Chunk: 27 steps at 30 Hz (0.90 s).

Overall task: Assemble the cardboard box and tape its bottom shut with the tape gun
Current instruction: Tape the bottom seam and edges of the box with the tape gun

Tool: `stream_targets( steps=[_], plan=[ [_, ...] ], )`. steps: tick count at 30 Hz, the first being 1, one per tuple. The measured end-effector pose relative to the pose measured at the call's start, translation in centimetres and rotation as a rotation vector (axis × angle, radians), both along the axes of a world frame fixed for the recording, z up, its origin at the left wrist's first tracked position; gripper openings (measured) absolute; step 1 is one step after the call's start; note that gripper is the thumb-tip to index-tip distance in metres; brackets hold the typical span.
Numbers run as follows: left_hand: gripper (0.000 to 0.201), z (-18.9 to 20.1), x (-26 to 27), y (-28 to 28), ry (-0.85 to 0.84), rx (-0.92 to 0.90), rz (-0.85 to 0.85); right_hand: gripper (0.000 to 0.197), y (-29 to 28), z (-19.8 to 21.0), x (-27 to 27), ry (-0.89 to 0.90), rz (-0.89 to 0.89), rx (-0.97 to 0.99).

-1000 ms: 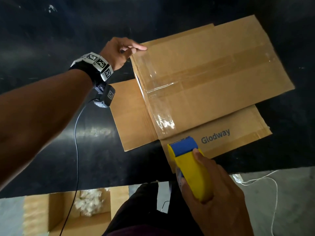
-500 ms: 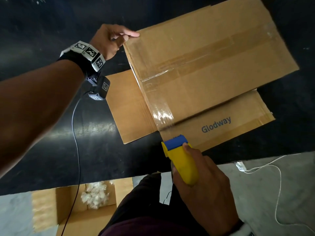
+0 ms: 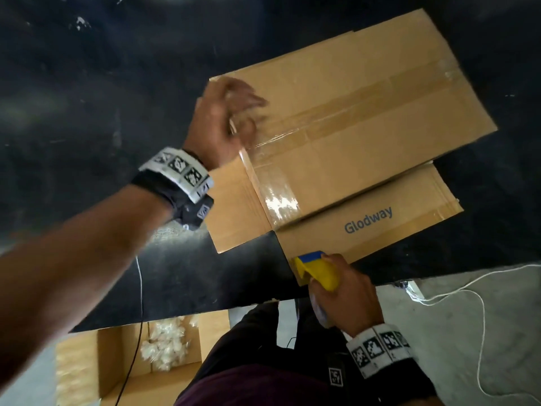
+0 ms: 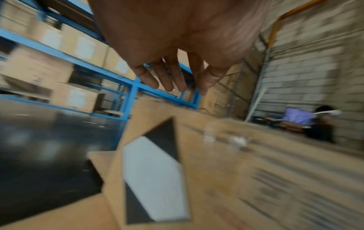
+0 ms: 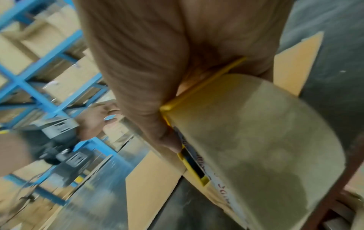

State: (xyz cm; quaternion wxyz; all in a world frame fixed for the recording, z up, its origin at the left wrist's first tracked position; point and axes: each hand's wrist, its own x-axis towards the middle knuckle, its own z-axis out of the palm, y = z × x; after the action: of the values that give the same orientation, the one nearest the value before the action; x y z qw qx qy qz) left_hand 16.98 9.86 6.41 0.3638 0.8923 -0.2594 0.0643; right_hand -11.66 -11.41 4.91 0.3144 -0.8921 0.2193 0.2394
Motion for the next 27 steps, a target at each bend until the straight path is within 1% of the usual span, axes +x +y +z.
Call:
stream_targets(
  steps=[3,5,6,8,10,13,16,19,22,23,25,27],
  plan=[
    [0.032,0.8,-7.2,-2.1,0.052,0.075,-0.261,0.052,-1.3,0.2,0.2,-0.047,-0.046,0.007],
    [0.043,0.3,-10.8,-2.9,0.088,0.175,-0.351,0.047,-2.2,0.5,0.6,-0.088,-0.065,0.002],
    [0.047,-0.2,-12.0,-3.1,0.092,0.229,-0.367,0.044,-2.5,0.6,0.7,-0.104,-0.081,0.005],
    [0.049,-0.9,-12.9,-3.3,0.079,0.285,-0.354,0.043,-3.3,0.9,1.1,-0.147,-0.12,0.033],
    [0.048,-1.1,-12.7,-3.2,0.067,0.285,-0.328,0.044,-3.9,1.0,1.3,-0.205,-0.147,0.06],
    [0.05,-0.6,-11.6,-2.3,0.08,0.29,-0.31,0.044,-5.1,0.9,1.4,-0.278,-0.188,0.117],
    [0.051,-0.5,-10.1,-0.3,0.1,0.293,-0.293,0.045,-6.7,0.6,1.6,-0.337,-0.245,0.149],
    [0.063,-0.4,-8.7,1.8,0.08,0.318,-0.203,0.048,-9.1,0.1,2.1,-0.378,-0.305,0.163],
    [0.076,0.0,-8.3,2.7,0.075,0.378,-0.083,0.059,-12.2,-0.8,2.8,-0.422,-0.326,0.171],
    [0.077,0.2,-8.3,2.6,0.07,0.4,-0.049,0.063,-13.4,-1.2,3.2,-0.431,-0.334,0.17],
    [0.075,0.3,-8.3,1.4,0.07,0.429,0.001,0.068,-15.9,-2.0,4.2,-0.401,-0.408,0.178],
    [0.067,0.1,-8.7,-1.4,0.065,0.408,0.008,0.062,-18.4,-2.6,5.4,-0.395,-0.513,0.158]
  ],
)
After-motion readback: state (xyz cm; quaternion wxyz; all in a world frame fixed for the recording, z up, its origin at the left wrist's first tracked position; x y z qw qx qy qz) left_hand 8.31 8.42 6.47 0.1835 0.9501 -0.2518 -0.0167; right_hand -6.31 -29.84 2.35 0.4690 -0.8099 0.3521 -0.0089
